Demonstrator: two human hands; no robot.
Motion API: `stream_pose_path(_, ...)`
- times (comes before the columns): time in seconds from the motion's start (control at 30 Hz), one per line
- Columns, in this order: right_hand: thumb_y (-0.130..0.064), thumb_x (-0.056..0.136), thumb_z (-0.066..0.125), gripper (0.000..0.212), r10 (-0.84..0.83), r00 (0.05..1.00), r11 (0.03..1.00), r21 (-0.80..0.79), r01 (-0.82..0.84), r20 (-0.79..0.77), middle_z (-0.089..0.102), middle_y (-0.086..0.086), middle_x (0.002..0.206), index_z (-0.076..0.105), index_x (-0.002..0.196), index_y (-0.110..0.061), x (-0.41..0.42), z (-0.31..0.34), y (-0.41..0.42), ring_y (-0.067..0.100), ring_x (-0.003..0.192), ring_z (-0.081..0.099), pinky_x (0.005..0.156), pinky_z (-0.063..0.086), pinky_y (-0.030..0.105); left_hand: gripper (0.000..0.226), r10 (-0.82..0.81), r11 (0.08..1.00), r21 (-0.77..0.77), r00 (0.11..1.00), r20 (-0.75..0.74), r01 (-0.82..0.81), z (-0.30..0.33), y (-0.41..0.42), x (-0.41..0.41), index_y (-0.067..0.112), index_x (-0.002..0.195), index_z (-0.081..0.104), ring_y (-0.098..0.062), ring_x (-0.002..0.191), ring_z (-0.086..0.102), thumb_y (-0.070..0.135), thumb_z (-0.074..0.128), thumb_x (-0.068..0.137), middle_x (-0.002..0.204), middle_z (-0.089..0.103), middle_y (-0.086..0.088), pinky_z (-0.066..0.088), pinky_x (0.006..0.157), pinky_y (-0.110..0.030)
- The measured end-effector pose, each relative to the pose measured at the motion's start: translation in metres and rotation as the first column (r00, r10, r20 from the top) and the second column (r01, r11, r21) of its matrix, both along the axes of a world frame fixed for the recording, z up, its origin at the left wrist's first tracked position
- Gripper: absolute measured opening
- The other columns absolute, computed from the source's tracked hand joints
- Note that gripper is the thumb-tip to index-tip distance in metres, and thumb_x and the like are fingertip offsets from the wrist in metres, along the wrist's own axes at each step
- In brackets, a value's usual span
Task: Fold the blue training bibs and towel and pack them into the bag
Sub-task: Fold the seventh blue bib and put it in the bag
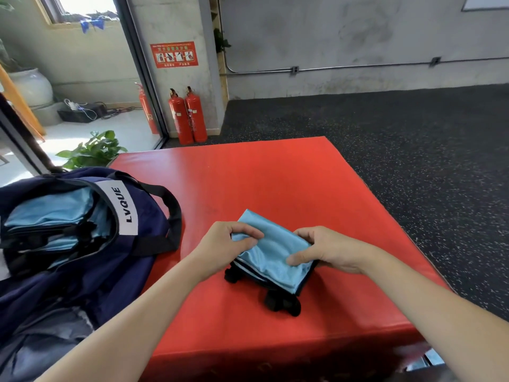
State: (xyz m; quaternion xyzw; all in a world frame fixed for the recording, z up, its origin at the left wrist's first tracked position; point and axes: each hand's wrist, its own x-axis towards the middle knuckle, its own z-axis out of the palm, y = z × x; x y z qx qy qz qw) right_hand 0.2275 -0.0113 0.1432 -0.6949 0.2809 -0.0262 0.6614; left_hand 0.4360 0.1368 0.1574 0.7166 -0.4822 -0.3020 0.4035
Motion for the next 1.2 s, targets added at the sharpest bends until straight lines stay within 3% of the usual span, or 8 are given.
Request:
stream_pose_path(0.1, -0.007, 0.074, 0.087, 0.048, 0.000, 1.000, 1.000, 0.011, 0.000, -0.004, 0.073, 0.011, 0.104, 0.066, 0.117, -0.002, 0.002, 0.004, 0.008, 0.022, 0.093, 0.070, 0.080, 0.057, 0.031, 0.018, 0.095, 0.993, -0.076, 0.995, 0.013, -0.094, 0.002, 0.014, 0.005, 0.038, 0.093, 0.077, -0.008, 0.079, 0.063, 0.022, 0.068, 0.094, 0.100, 0.075, 0.014, 0.046, 0.074, -0.018)
stream_pose_path(0.23, -0.004, 0.077, 0.084, 0.047, -0.239, 0.953, 0.967, -0.042, 0.251, 0.186, 0.075, 0.011, 0.108, 0.063, 0.119, -0.010, 0.018, 0.013, 0.025, 0.022, 0.097, 0.073, 0.080, 0.058, 0.030, 0.019, 0.196, 0.967, -0.165, 0.980, -0.016, -0.196, 0.011, 0.036, 0.010, 0.036, 0.101, 0.074, 0.004, 0.081, 0.066, 0.020, 0.071, 0.090, 0.095, 0.072, 0.023, 0.047, 0.073, -0.012)
stream_pose_path(0.33, -0.006, 0.086, 0.077, 0.039, -0.409, 0.857, 0.905, 0.020, 0.425, 0.313, 0.075, 0.009, 0.090, 0.054, 0.117, -0.014, 0.035, 0.018, 0.045, 0.022, 0.079, 0.074, 0.065, 0.058, 0.030, 0.028, 0.216, 0.957, -0.172, 0.969, -0.121, -0.235, 0.017, 0.053, 0.010, 0.042, 0.106, 0.070, -0.020, 0.064, 0.070, 0.024, 0.076, 0.085, 0.092, 0.070, 0.009, 0.055, 0.062, -0.031)
stream_pose_path(0.47, -0.008, 0.091, 0.071, 0.029, -0.466, 0.768, 0.801, -0.159, 0.577, 0.439, 0.048, -0.002, 0.067, 0.043, 0.089, -0.016, 0.059, 0.017, 0.076, 0.007, 0.056, 0.044, 0.050, 0.037, 0.017, 0.039, 0.296, 0.929, -0.232, 0.955, -0.010, -0.290, 0.019, 0.081, 0.018, 0.046, 0.115, 0.065, -0.004, 0.082, 0.059, 0.032, 0.078, 0.081, 0.098, 0.065, 0.023, 0.049, 0.083, -0.028)
stream_pose_path(0.6, -0.003, 0.094, 0.066, 0.028, -0.378, 0.779, 0.843, -0.163, 0.513, 0.501, 0.046, -0.005, 0.062, 0.044, 0.080, -0.012, 0.085, 0.025, 0.104, 0.006, 0.051, 0.037, 0.047, 0.032, 0.023, 0.040, 0.424, 0.857, -0.304, 0.905, -0.042, -0.416, 0.024, 0.116, 0.031, 0.050, 0.111, 0.064, -0.003, 0.105, 0.060, 0.034, 0.082, 0.078, 0.109, 0.065, 0.022, 0.049, 0.098, -0.032)
stream_pose_path(0.8, 0.003, 0.093, 0.060, 0.030, -0.276, 0.819, 0.879, -0.213, 0.426, 0.503, 0.061, -0.014, 0.062, 0.070, 0.073, -0.017, 0.150, 0.040, 0.155, 0.003, 0.053, 0.047, 0.054, 0.042, 0.023, 0.032, 0.677, 0.610, -0.428, 0.719, -0.154, -0.666, 0.027, 0.168, 0.064, 0.048, 0.105, 0.070, -0.008, 0.099, 0.066, 0.037, 0.082, 0.078, 0.107, 0.068, 0.015, 0.052, 0.096, -0.038)
stream_pose_path(1.03, -0.012, 0.087, 0.073, 0.019, -0.100, 0.894, 0.924, -0.292, 0.246, 0.437, 0.066, -0.006, 0.085, 0.074, 0.100, -0.025, 0.241, 0.063, 0.208, 0.006, 0.071, 0.056, 0.072, 0.046, 0.022, 0.031, 0.822, 0.418, -0.466, 0.543, -0.171, -0.780, 0.028, 0.226, 0.119, 0.038, 0.116, 0.069, -0.003, 0.107, 0.060, 0.036, 0.077, 0.086, 0.114, 0.065, 0.016, 0.046, 0.098, -0.025)
stream_pose_path(1.2, -0.017, 0.089, 0.071, 0.032, -0.027, 0.934, 0.916, -0.366, 0.166, 0.357, 0.064, -0.013, 0.117, 0.068, 0.120, -0.022, 0.300, 0.068, 0.226, 0.003, 0.110, 0.058, 0.097, 0.041, 0.015, 0.039, 0.882, 0.407, -0.485, 0.471, -0.011, -0.774, 0.029, 0.240, 0.163, 0.025, 0.127, 0.066, -0.002, 0.111, 0.052, 0.034, 0.074, 0.090, 0.122, 0.059, 0.011, 0.035, 0.097, -0.016)
